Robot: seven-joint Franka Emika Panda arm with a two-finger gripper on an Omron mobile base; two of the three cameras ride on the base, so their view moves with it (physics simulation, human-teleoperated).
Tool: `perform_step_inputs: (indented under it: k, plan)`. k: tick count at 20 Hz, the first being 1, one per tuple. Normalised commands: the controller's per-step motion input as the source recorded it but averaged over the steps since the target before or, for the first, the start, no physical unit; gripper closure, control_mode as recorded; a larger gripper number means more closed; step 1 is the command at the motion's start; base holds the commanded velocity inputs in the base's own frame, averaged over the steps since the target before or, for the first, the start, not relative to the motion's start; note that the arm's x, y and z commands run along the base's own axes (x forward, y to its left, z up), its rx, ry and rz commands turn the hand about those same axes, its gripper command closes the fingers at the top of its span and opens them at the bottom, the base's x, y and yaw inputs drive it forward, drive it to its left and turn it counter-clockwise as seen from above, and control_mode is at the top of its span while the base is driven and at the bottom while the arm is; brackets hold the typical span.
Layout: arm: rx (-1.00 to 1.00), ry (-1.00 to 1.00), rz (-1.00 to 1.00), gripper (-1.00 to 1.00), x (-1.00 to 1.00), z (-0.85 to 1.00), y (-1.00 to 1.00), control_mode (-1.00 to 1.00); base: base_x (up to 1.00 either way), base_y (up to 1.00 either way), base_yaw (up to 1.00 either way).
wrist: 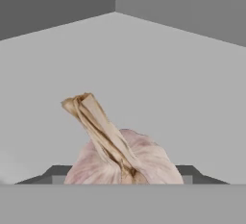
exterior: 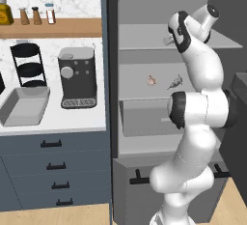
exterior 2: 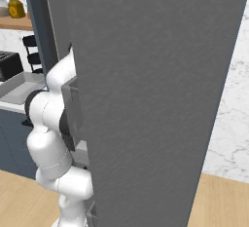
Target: Place one garlic and one fish in each tupperware on the nearby counter, to pack two identical lunches.
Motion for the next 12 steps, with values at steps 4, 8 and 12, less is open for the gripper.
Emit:
perform_step_inputs:
  k: [4,8,12]
  plan:
    - [-0.13,0.01,-0.1,1.0,-0.84,0.39,0.66,-1.0,0.0,0.0,0.0]
    - [-0.06,0.05,-0.25,1.0,-0.99,0.07,0.81,-1.0,0.0,0.0,0.0]
    - [0.02,0.11,-0.37,1.0,-1.0,-0.03,0.57,-1.0,0.0,0.0,0.0]
